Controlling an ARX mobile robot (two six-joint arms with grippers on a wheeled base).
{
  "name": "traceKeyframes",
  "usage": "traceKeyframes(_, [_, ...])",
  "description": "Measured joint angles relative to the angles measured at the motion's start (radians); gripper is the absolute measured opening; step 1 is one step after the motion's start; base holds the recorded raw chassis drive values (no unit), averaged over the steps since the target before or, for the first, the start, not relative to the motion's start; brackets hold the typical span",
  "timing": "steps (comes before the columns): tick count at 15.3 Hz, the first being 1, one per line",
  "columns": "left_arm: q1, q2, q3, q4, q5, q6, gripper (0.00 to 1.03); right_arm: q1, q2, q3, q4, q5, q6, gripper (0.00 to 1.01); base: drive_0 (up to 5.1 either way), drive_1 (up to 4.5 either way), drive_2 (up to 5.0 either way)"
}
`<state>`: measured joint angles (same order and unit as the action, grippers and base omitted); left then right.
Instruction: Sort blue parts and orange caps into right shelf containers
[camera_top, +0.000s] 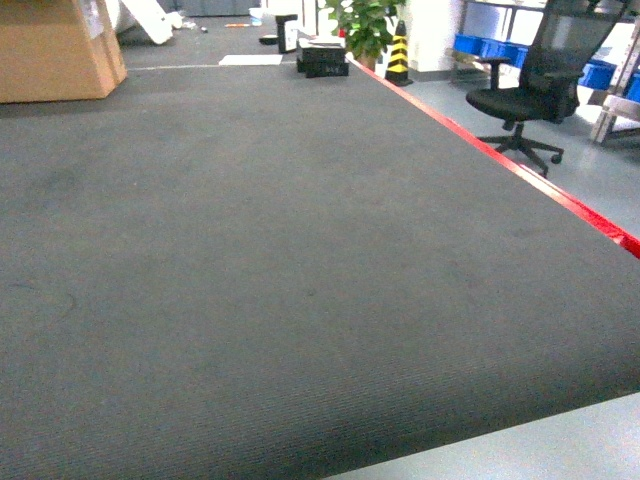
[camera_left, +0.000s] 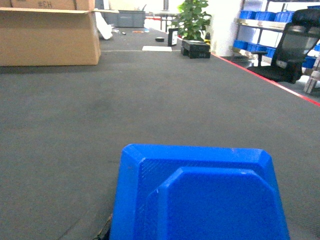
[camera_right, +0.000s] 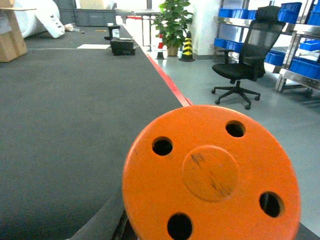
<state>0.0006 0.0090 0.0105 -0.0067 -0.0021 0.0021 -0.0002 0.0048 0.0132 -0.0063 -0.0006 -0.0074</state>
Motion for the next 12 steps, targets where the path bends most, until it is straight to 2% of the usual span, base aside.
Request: traceKeyframes(12, [0.0,0.0,0.0,0.0,0.0,0.0,0.44,0.0,0.0,0.0,0.0,0.0,0.0,0.45,-1.7,-1.67,-1.7])
